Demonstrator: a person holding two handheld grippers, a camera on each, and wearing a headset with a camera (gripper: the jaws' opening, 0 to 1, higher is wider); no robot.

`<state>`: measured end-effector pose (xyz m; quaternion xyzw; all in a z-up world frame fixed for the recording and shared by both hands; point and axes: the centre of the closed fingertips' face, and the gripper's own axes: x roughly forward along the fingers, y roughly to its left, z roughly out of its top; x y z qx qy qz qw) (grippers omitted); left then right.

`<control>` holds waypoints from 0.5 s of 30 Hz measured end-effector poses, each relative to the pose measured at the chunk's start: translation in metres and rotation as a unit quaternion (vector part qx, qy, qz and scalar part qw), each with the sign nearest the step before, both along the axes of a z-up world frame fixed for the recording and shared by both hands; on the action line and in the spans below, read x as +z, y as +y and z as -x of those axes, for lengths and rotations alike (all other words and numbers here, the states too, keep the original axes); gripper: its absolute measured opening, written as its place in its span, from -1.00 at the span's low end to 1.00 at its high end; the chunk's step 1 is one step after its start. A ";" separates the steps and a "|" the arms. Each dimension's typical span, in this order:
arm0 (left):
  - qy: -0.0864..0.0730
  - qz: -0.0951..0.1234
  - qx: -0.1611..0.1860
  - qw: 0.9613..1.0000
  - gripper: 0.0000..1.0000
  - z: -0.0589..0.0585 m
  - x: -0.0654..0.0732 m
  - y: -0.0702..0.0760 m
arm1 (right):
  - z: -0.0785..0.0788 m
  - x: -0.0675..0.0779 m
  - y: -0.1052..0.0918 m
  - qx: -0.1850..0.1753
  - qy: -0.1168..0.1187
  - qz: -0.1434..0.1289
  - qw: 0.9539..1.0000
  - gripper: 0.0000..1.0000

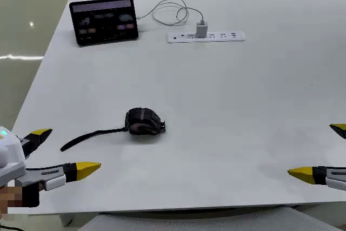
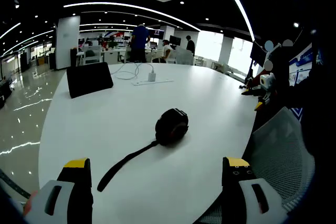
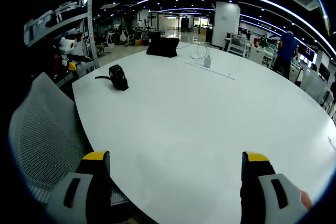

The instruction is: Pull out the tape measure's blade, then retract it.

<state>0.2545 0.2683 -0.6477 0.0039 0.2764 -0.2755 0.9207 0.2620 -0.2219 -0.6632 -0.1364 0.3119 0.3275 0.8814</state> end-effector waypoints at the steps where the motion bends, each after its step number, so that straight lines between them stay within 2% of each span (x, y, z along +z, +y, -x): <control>1: 0.000 0.000 0.000 1.000 1.00 0.000 0.000 0.000 | 0.000 0.000 0.000 -0.001 0.001 -0.001 1.000 1.00; 15: -0.002 -0.001 0.000 1.000 1.00 -0.002 0.000 0.001 | -0.001 0.000 -0.002 -0.002 -0.002 0.004 1.000 1.00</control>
